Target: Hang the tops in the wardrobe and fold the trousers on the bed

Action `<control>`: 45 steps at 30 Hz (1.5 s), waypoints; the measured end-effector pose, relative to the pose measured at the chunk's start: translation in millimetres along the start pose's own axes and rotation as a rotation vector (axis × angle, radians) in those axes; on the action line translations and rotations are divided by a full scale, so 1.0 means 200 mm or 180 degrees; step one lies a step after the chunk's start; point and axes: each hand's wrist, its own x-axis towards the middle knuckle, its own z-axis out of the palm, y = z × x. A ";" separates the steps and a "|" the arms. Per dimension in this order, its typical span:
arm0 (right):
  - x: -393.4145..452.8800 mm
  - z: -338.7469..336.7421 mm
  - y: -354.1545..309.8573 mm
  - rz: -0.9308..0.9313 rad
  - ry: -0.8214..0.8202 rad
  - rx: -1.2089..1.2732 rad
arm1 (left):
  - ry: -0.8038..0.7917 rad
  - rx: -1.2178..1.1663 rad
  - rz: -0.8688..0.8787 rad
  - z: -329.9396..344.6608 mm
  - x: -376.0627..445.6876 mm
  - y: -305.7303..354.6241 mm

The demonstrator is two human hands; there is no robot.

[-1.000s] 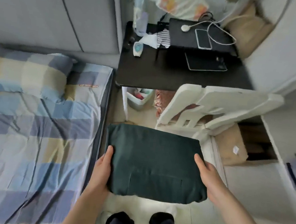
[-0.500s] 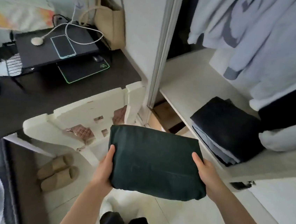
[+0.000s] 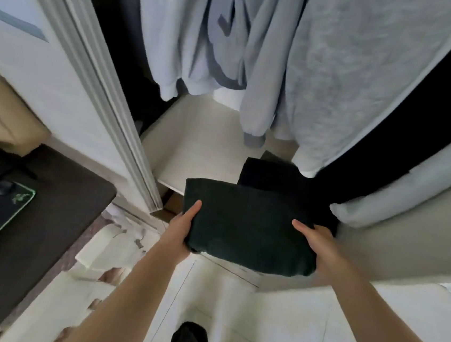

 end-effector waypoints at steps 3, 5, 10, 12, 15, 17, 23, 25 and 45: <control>0.11 -0.08 -0.18 -0.0381 0.0804 0.0100 | -0.0415 0.0171 -0.0114 0.26 0.20 0.18; 0.17 -0.14 -0.29 -0.0640 0.1576 -0.0187 | -0.0694 0.0389 -0.0055 0.44 0.32 0.29; 0.39 -0.18 -0.30 -0.0576 0.1969 -0.1838 | -0.0384 0.1982 0.0597 0.65 0.63 0.36; 0.46 -0.11 -0.17 -0.0627 0.2011 -0.2947 | -0.0334 0.2676 0.0588 0.61 0.72 0.29; 0.49 -0.03 -0.01 -0.0781 0.2211 -0.3384 | -0.0513 0.2795 0.0502 0.53 0.78 0.21; 0.46 0.00 0.03 -0.0823 0.2222 -0.3210 | -0.0546 0.2600 0.0738 0.48 0.77 0.21; 0.39 0.00 0.18 -0.1253 0.2200 -0.3220 | -0.0652 0.2429 0.1072 0.39 0.76 0.23; 0.39 -0.01 0.21 -0.1136 0.2132 -0.3405 | -0.0698 0.3090 0.1542 0.40 0.75 0.22; 0.50 -0.04 0.16 -0.0691 0.1697 -0.3321 | -0.0403 0.5763 0.1537 0.55 0.87 0.13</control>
